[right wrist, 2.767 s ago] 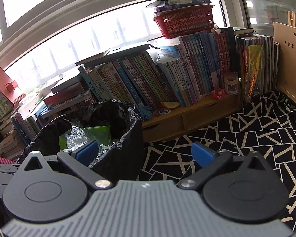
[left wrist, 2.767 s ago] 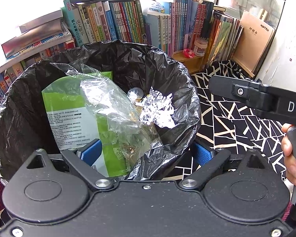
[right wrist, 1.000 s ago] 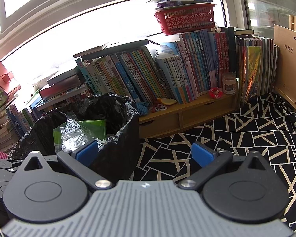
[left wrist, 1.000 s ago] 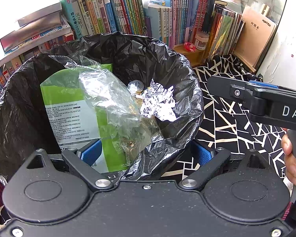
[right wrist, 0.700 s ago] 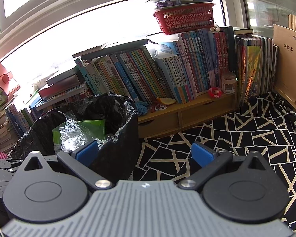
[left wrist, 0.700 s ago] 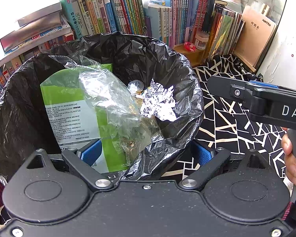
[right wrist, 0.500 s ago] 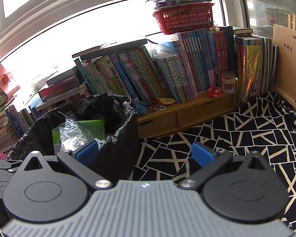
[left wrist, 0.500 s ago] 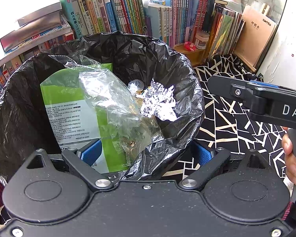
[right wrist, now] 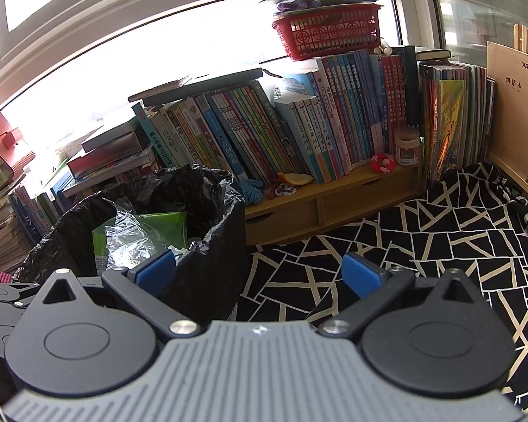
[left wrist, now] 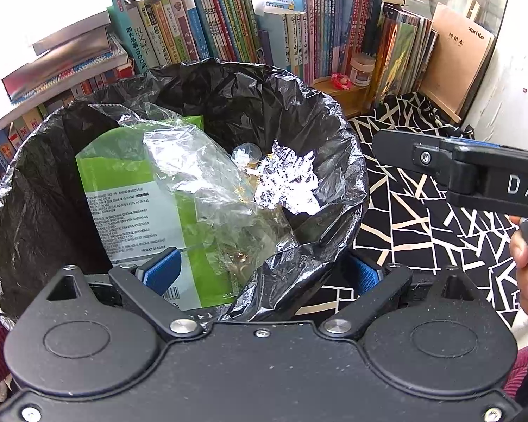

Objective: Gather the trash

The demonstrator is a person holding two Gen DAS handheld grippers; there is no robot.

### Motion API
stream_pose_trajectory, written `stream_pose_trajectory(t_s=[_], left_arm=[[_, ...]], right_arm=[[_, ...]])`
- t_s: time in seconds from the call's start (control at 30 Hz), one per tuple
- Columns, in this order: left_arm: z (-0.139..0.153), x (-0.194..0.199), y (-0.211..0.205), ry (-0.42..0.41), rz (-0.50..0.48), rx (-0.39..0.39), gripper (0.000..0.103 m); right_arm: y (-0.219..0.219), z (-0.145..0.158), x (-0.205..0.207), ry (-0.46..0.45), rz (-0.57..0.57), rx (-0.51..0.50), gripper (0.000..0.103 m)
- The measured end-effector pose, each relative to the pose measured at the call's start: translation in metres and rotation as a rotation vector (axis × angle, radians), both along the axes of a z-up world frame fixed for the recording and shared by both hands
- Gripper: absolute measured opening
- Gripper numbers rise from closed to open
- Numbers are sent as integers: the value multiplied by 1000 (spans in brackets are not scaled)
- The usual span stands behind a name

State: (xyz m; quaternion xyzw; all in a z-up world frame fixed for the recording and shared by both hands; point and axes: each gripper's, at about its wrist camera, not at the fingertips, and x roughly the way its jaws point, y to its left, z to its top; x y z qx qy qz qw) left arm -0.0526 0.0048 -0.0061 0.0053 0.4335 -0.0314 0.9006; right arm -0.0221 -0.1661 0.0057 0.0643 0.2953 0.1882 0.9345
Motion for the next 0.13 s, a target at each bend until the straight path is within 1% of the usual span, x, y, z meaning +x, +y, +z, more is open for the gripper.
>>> stream_pose_trajectory(t_s=[0.13], left_arm=[[1,-1,0,1,0,0,100]], right_arm=[[-3,-3,-1,-4,-2,3,103]])
